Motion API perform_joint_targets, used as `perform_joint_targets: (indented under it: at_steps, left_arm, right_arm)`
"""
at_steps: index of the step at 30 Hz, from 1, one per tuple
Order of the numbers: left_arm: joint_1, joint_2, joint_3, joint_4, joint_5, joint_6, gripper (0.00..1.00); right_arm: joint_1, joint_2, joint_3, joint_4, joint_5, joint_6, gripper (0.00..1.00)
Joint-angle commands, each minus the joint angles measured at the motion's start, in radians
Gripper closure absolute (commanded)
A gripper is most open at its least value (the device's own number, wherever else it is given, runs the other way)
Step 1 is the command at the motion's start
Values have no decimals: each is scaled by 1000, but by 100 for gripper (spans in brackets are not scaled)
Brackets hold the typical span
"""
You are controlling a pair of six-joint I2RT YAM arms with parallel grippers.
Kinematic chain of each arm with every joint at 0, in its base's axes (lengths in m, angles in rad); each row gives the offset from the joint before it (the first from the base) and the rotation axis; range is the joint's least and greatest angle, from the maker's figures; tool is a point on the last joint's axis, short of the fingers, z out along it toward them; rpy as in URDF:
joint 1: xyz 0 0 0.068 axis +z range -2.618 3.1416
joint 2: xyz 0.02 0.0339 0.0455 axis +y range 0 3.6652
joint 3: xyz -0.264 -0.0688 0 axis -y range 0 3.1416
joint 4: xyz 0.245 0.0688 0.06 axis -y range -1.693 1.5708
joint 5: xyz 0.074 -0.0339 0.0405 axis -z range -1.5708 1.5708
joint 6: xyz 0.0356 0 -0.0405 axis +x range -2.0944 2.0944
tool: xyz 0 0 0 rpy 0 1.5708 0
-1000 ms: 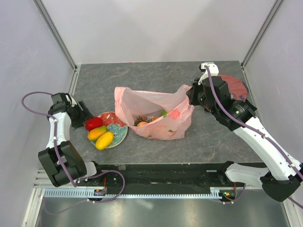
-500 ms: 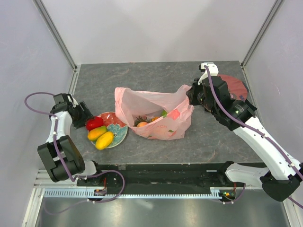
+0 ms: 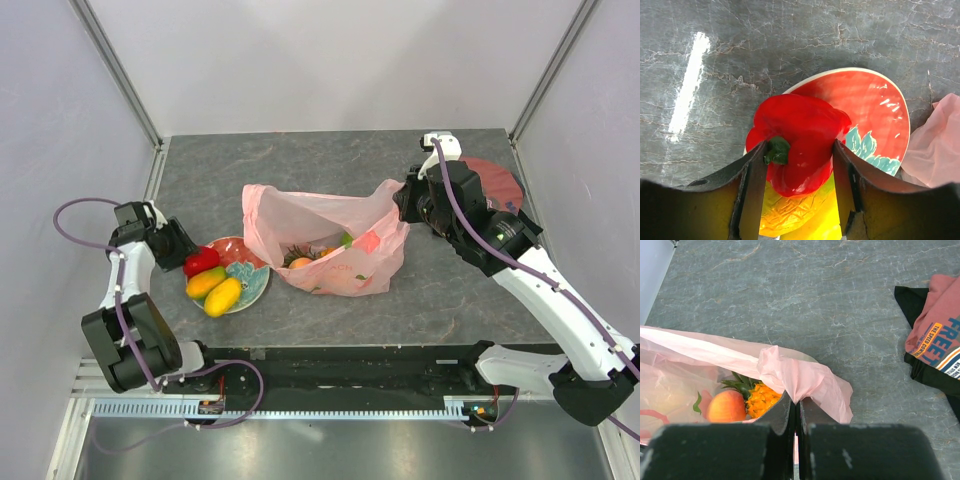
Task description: Place the fruits into the plastic bag
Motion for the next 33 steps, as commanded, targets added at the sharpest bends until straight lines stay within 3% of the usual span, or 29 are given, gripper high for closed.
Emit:
perform_joint_targets:
  at_steps: [1,11,19,26,33]
  left_arm:
    - [-1,-57,-24,9,-5,15,63]
    - [-1,-159,-31,-4,27,1,79]
    - [-1,-199,10,-24,97,-37,81]
    - [-1,-274,24,35,231,-195,82]
    - [0,-341,87,36,259,-239,82]
  right_arm:
    - [-4,-1,22,16,11,3,100]
    - [-4,9,32,15,1,10,100]
    - [-3,11,35,13,0,10,100]
    - [-3,11,32,15,1,10,100]
    - [-3,5,33,15,9,5,100]
